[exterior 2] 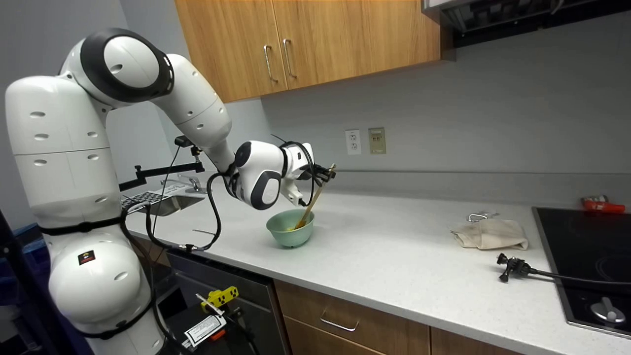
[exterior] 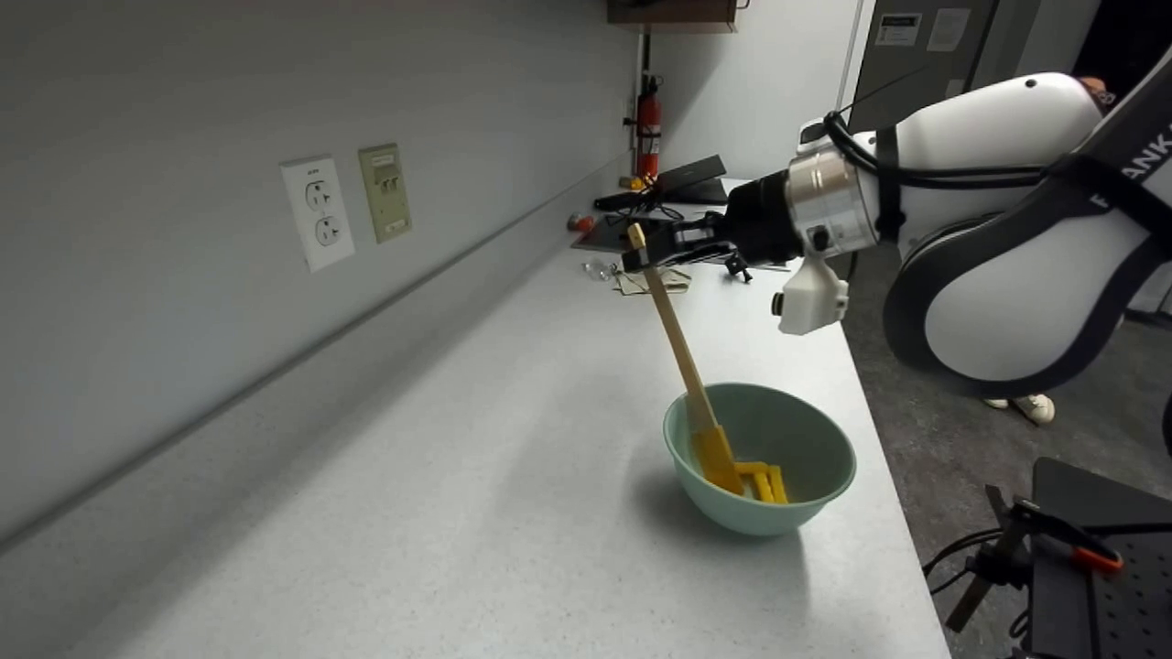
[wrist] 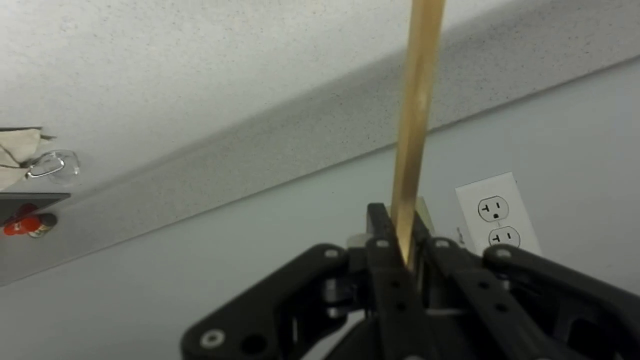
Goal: Use the spatula to stir the contents in the green bowl
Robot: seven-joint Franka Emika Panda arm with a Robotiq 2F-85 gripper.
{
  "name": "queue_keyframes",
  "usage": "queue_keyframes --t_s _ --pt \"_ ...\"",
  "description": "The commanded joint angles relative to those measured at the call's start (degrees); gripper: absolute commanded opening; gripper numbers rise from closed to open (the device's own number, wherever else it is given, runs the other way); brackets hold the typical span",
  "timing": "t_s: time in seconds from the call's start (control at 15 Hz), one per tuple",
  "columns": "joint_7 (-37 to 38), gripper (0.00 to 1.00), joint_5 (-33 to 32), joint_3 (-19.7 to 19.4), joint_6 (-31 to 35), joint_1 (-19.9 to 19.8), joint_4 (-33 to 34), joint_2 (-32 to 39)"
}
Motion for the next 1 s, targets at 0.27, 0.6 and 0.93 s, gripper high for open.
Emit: queue_keyframes --t_s 0.27,0.6,0.93 --pt "1.29 0.02 -0.56 0.6 5.16 0.93 0.04 0.45" --pt "-3.73 0.02 -6.94 -0.26 9.37 0.3 -1.14 0.46" --pt "-9.6 0.02 -11.6 -1.53 5.48 -0.32 -2.21 -0.88"
